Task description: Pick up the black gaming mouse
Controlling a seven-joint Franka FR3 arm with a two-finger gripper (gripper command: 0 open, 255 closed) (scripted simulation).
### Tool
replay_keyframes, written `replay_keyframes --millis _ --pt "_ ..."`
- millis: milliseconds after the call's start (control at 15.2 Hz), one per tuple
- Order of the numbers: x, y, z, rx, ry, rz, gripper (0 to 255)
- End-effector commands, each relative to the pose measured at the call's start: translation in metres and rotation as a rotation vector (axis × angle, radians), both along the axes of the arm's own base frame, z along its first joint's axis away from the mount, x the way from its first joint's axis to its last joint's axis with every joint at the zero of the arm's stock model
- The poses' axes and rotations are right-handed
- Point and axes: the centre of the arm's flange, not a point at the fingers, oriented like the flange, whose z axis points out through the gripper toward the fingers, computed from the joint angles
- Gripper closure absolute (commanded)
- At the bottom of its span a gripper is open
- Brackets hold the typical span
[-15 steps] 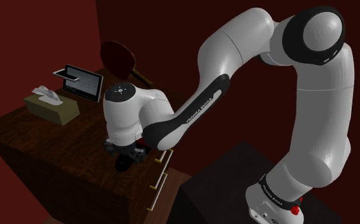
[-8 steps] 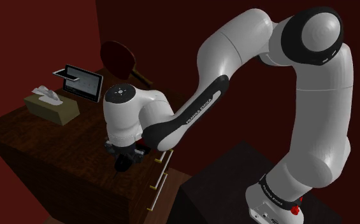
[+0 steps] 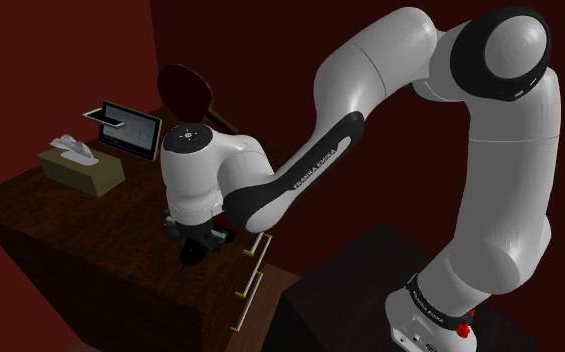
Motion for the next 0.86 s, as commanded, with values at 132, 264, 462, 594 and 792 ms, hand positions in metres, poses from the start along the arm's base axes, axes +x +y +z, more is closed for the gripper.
replay_keyframes --millis 132,264,462,594,792 --pt "-0.001 0.000 0.021 0.000 0.000 0.000 255" --pt "-0.001 0.000 0.031 0.000 0.000 0.000 255" --pt "-0.001 0.000 0.047 0.000 0.000 0.000 255" --pt "-0.001 0.000 0.058 0.000 0.000 0.000 255" --pt "-0.001 0.000 0.064 0.000 0.000 0.000 255"
